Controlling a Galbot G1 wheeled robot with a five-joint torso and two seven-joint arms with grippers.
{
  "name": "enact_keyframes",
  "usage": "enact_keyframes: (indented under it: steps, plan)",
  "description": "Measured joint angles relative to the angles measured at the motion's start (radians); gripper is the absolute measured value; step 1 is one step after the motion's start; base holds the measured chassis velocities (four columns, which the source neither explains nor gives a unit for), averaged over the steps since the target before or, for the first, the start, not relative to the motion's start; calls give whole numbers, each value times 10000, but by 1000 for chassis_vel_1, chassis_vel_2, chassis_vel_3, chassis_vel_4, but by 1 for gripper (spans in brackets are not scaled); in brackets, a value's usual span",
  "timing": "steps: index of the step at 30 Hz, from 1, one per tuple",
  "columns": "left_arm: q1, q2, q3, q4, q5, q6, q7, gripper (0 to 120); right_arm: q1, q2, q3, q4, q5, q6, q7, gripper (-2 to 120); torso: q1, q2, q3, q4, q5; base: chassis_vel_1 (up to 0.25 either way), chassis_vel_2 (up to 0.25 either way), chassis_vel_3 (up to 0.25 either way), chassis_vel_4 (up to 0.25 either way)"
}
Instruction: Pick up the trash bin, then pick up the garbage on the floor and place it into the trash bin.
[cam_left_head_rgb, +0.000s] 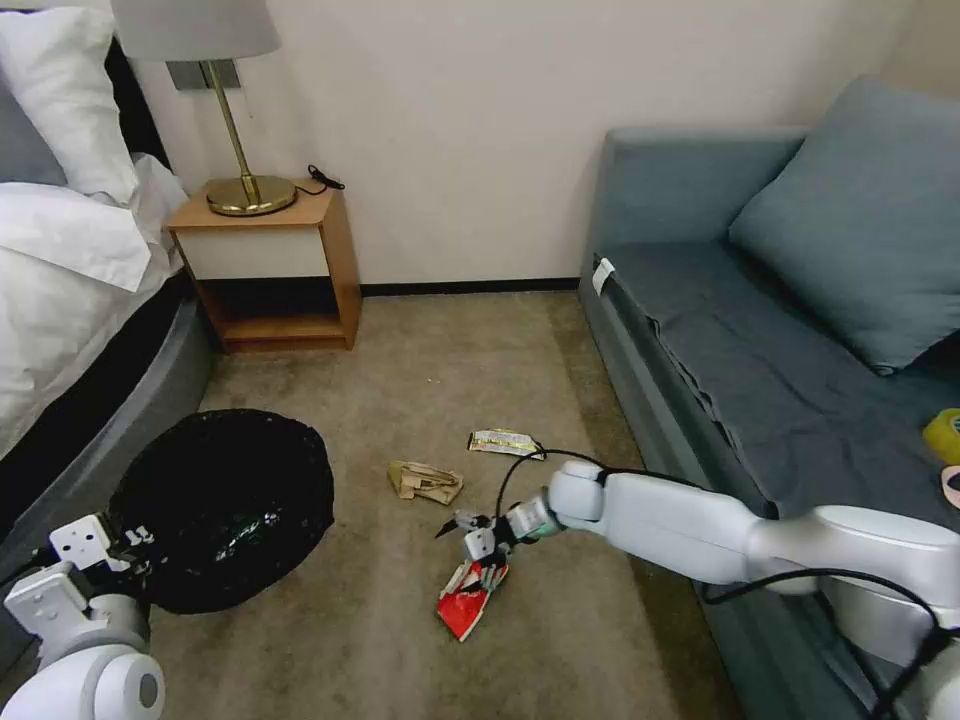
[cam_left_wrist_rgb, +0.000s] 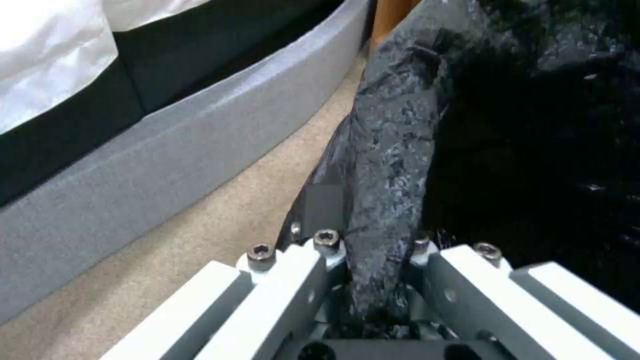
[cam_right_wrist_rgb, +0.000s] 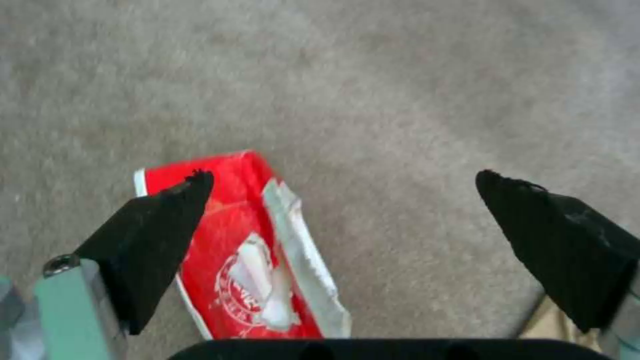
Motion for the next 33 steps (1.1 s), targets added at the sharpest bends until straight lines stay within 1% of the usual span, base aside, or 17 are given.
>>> enact_keyframes:
  steps: [1, 5, 8, 19, 27, 33]
  plan:
    - [0, 0, 0, 0, 0, 0, 0, 1, 0, 0, 0, 0, 0, 0, 0, 100, 0, 0, 0, 0, 0, 0, 0, 0, 0]
    - [-76, 0, 66, 126, 35, -19, 12, 1, -65, 272, -1, -789, -254, 348, -203, 100, 0, 0, 0, -3, 0, 0, 0, 0, 0]
    - [-93, -3, 103, 212, 53, -41, 31, 1, -94, 337, 20, -992, -338, 418, -219, 100, 0, 0, 0, -4, 0, 0, 0, 0, 0]
    - [-104, -71, 126, 265, 70, -104, 53, 1, -291, 637, -15, -1196, -485, 521, -106, 100, 0, 0, -1, -3, 1, 0, 0, 0, 0]
    - [-80, -108, 128, 168, 82, -111, 62, 1, -455, 875, -32, -1623, -756, 675, 3, 99, -1, 0, -1, -3, 1, 0, 0, 0, 0]
    - [-60, -105, 125, 151, 76, -119, 64, 1, -522, 1007, 108, -2002, -996, 827, 87, 95, 0, 0, 0, -2, 1, 0, 0, 0, 0]
